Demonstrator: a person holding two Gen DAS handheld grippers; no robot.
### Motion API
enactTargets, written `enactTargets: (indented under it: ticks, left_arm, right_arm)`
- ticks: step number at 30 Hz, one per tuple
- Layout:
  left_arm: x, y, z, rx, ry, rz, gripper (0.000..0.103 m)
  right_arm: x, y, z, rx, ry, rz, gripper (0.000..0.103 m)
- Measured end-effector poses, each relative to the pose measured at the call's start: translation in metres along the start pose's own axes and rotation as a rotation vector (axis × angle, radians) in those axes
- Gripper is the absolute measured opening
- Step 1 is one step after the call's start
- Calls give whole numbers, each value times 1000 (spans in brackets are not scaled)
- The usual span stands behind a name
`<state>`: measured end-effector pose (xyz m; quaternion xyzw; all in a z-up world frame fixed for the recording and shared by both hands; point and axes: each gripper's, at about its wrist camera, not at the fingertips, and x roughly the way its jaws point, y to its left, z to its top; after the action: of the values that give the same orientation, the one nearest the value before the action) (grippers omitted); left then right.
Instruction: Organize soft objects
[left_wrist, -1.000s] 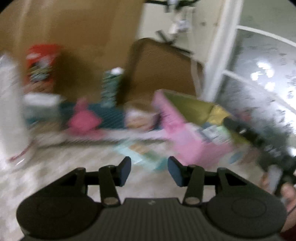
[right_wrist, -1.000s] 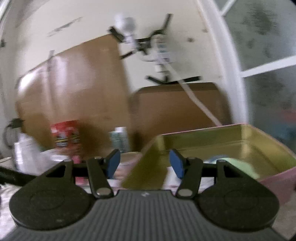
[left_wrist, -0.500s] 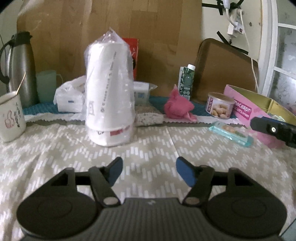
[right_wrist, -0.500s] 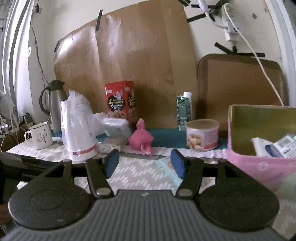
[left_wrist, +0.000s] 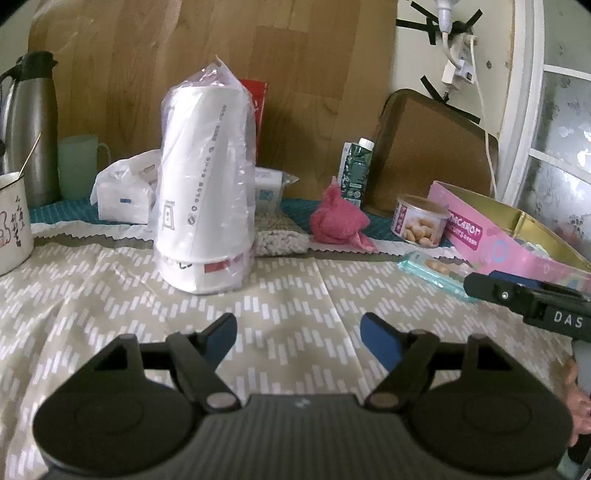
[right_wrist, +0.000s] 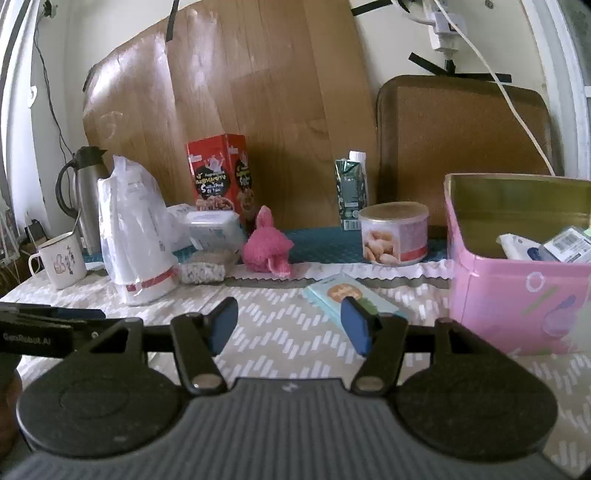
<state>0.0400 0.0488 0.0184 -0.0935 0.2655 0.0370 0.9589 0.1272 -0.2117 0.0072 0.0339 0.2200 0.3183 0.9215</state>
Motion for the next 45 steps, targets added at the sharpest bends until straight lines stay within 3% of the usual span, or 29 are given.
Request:
enactTargets:
  ticks: [45]
  left_arm:
    - [2,4,0,-30,10,-13,77]
  right_arm:
    - [1,-4,-1,42,15,7,64]
